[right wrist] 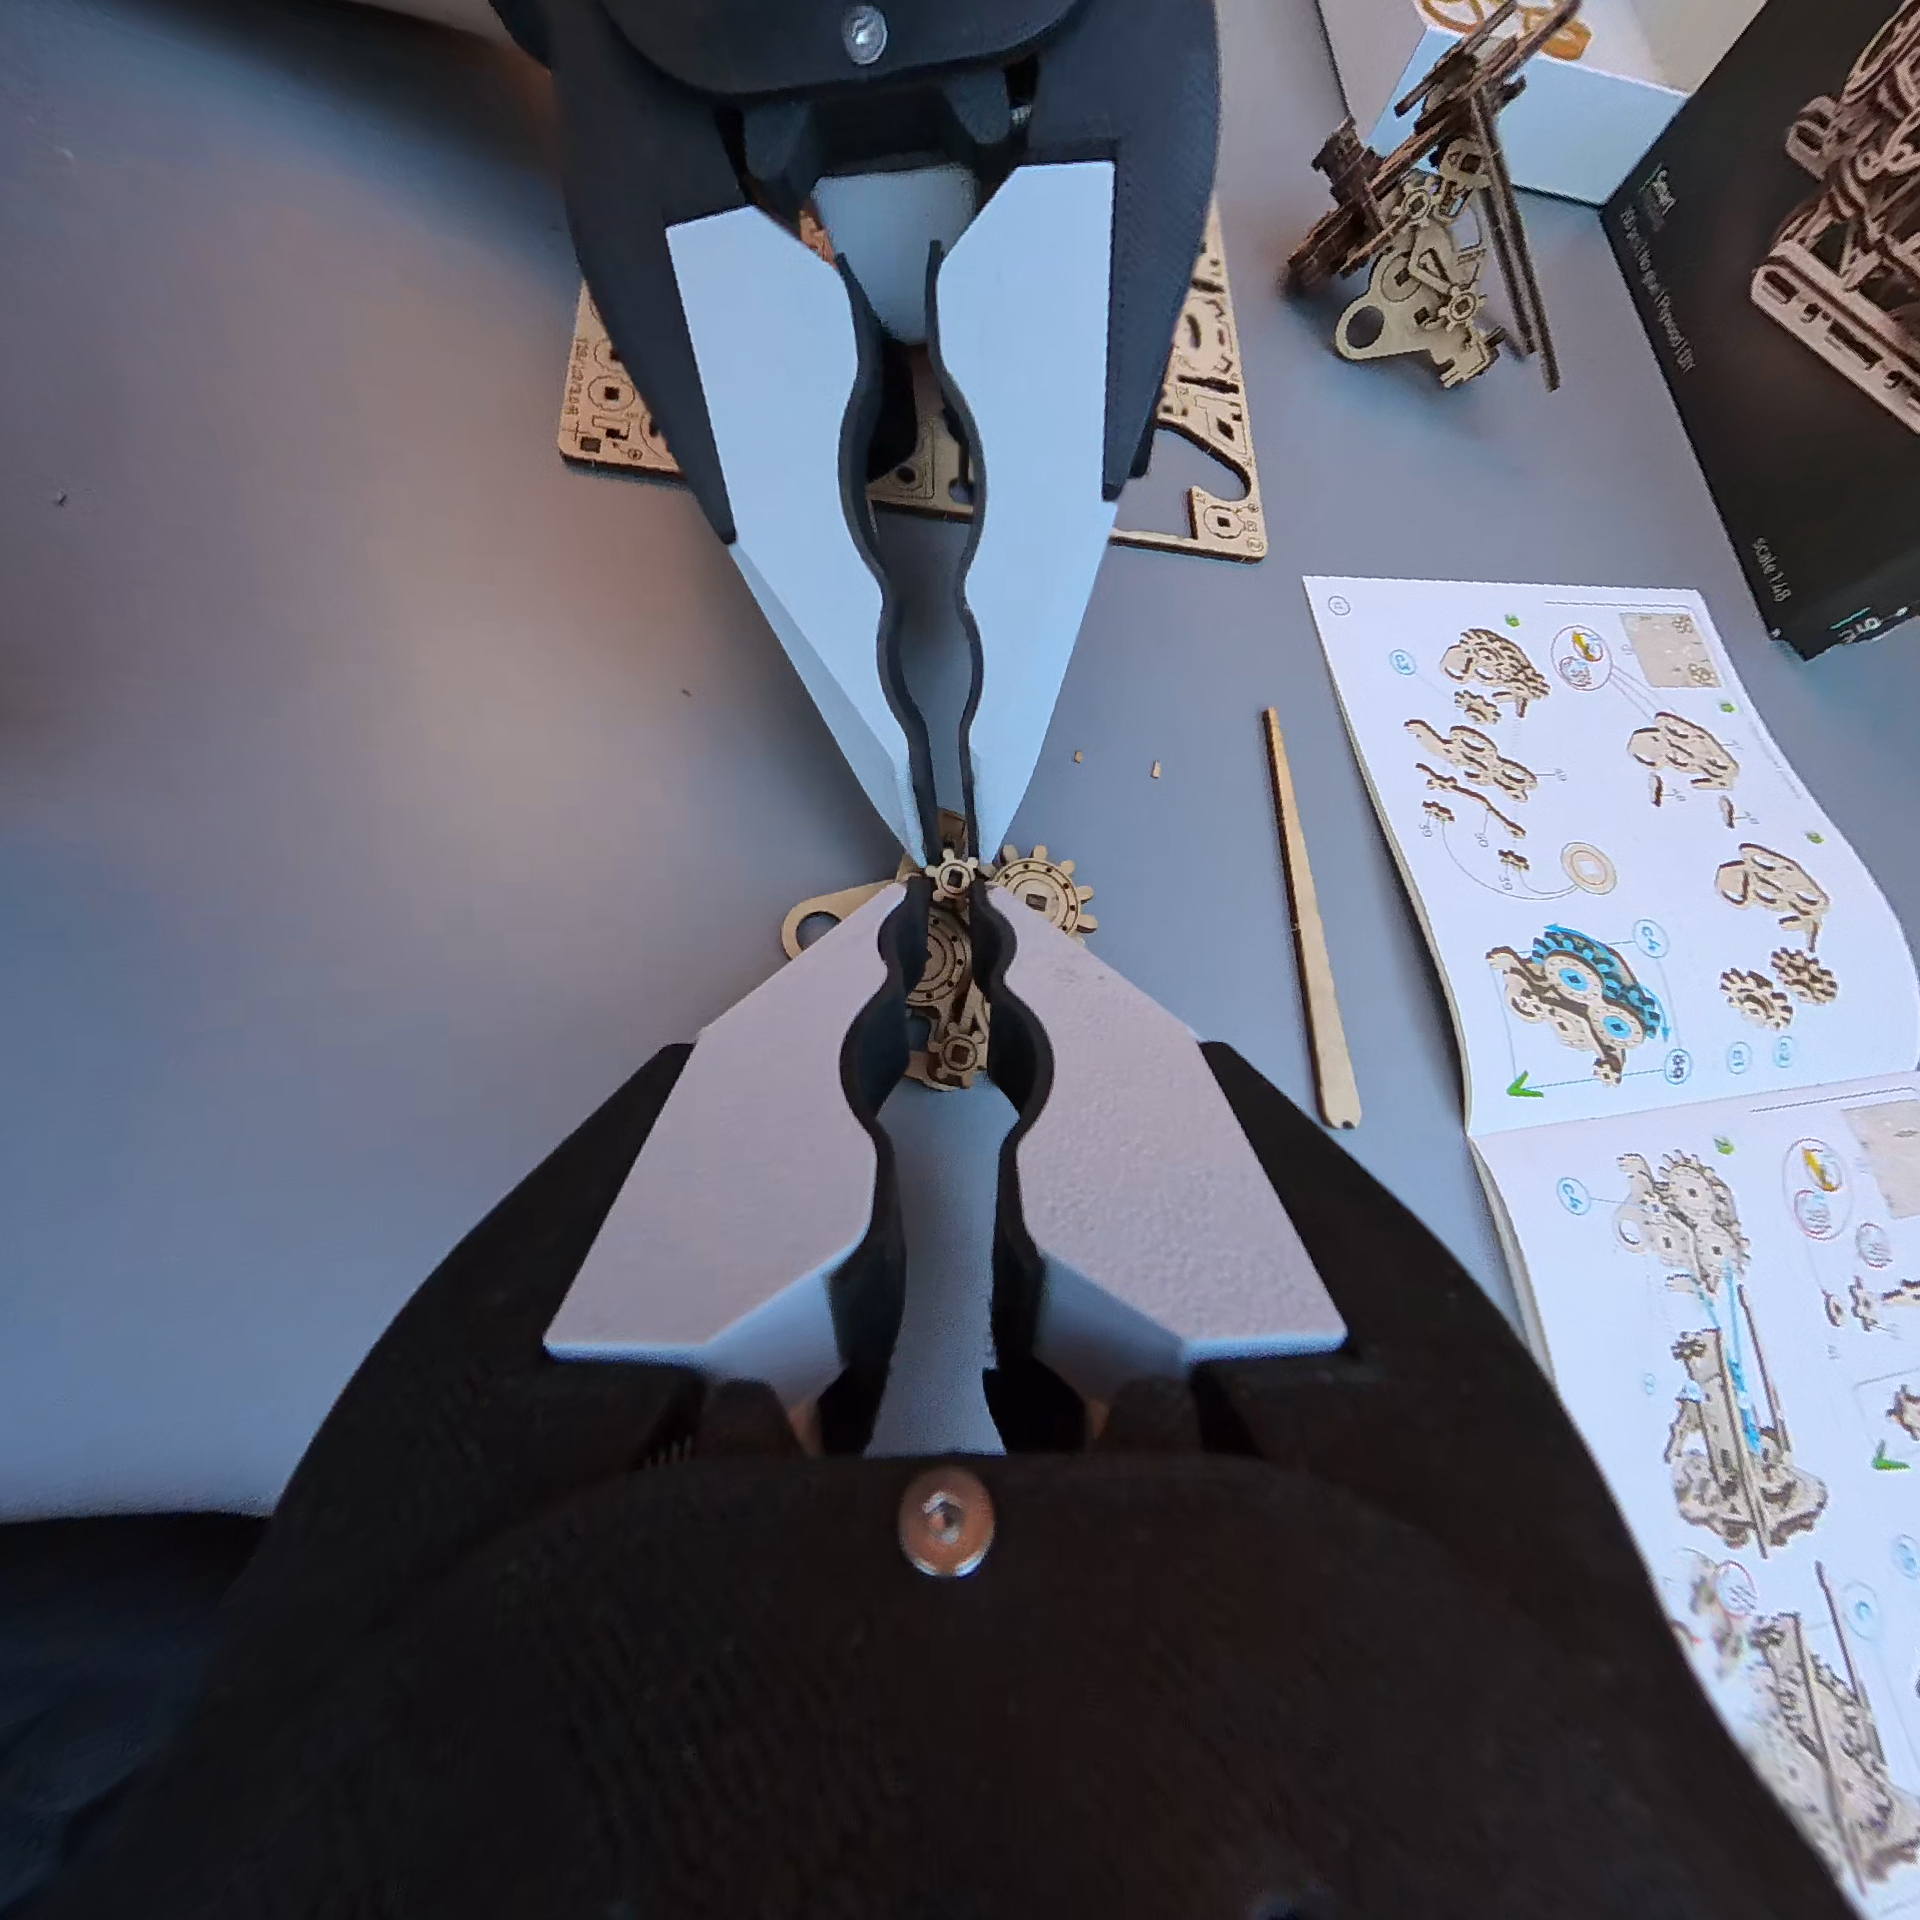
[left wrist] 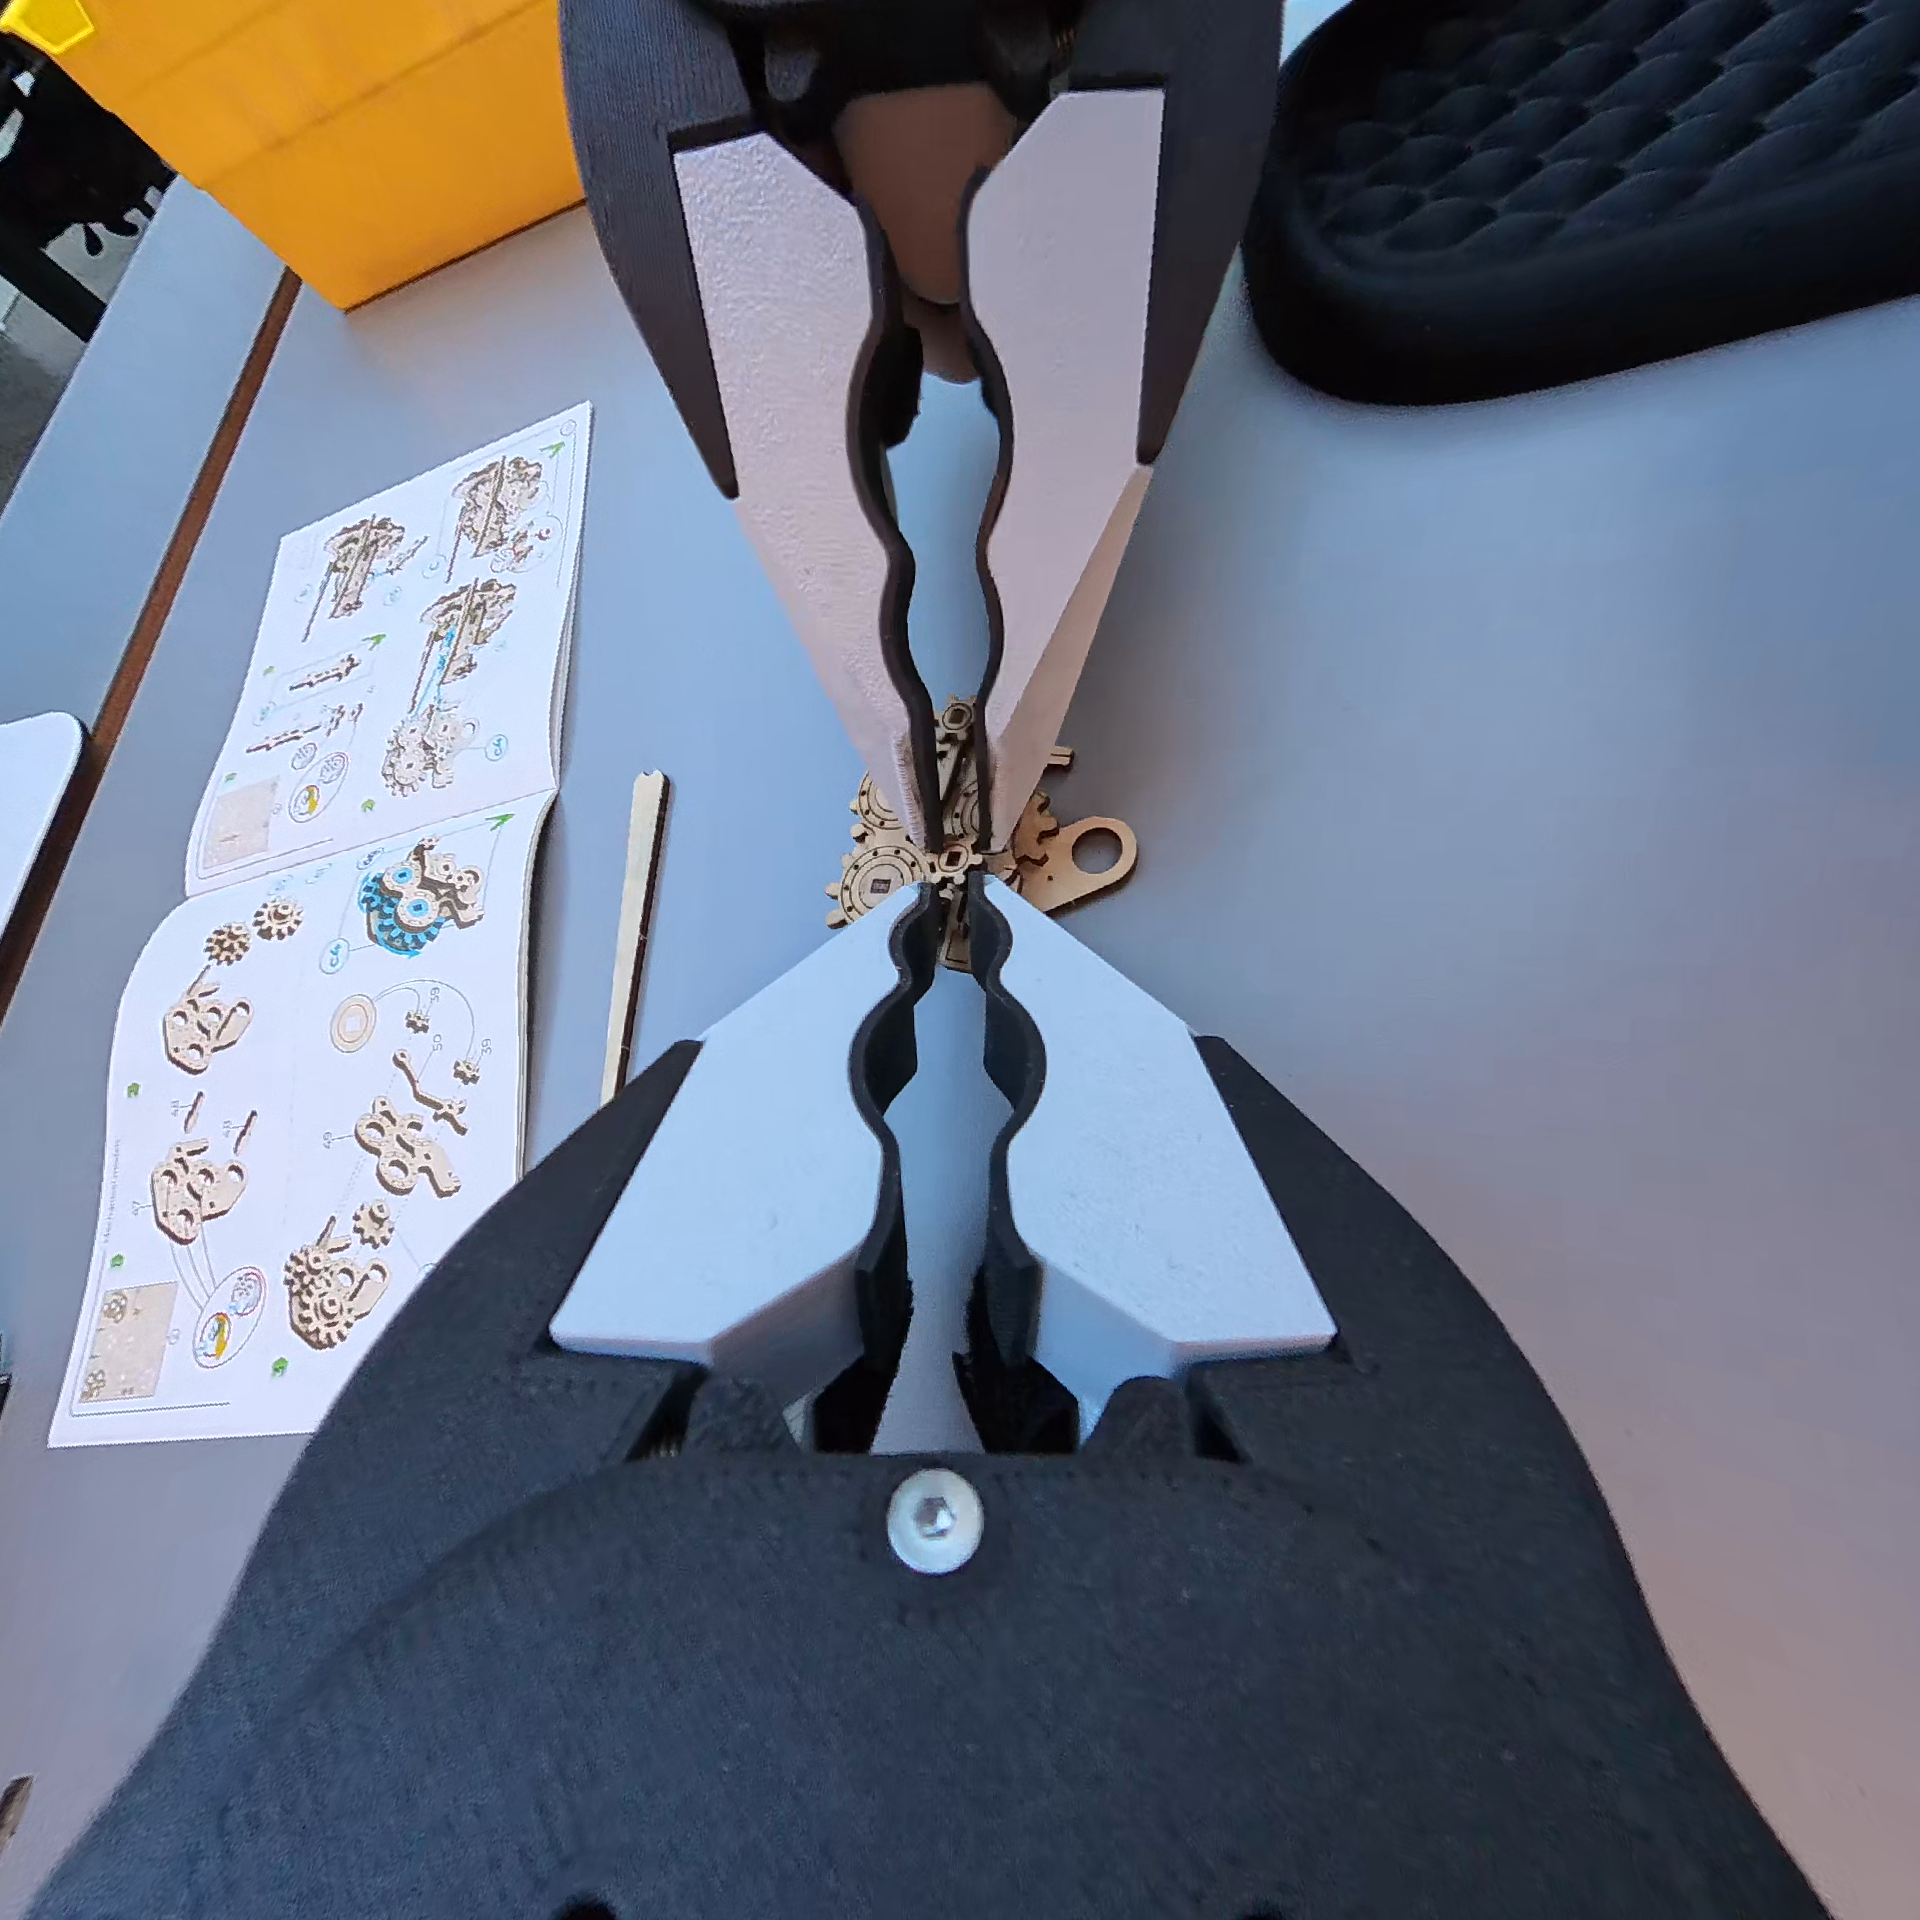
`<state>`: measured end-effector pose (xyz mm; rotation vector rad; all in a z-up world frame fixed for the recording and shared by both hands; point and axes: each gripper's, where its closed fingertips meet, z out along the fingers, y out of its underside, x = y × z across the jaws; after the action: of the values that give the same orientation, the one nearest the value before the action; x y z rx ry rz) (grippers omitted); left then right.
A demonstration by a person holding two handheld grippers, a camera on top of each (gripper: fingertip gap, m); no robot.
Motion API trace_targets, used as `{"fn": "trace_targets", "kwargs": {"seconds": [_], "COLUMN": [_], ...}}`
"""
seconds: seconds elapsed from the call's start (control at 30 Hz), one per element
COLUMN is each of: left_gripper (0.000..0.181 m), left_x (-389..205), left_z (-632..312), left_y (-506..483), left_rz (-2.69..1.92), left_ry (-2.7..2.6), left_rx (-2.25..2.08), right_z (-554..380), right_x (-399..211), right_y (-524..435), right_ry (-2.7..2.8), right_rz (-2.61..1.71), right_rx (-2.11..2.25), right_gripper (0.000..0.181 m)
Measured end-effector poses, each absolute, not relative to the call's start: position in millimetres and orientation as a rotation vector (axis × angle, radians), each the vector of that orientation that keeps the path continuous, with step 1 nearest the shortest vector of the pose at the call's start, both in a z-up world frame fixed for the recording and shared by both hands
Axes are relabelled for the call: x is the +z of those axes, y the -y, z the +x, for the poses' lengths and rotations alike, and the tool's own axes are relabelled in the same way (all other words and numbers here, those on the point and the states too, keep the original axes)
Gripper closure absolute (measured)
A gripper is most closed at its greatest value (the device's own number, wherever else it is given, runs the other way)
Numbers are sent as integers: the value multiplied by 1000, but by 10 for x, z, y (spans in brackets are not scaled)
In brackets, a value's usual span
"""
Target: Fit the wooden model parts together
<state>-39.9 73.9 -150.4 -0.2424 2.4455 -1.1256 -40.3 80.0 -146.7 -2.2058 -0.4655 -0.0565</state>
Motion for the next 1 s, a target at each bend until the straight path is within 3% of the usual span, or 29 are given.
{"fn": "trace_targets", "kwargs": {"seconds": [0.03, 0.3, 1.0], "left_gripper": [178, 178, 181], "left_x": [-1504, -1503, -1495], "left_z": [-397, -396, -408], "left_y": [-737, -736, -728], "left_rz": [-242, -236, -249], "left_ry": [-2443, -2440, -2445], "left_rx": [-1125, -1121, -1143], "right_z": [-405, -384, -380], "right_x": [-1451, -1363, -1441], "right_y": [-801, -841, -837], "right_ry": [446, 277, 324], "right_rz": [-2195, -2100, -2110], "right_rx": [-27, 171, 113], "right_gripper": [174, 179, 181]}}
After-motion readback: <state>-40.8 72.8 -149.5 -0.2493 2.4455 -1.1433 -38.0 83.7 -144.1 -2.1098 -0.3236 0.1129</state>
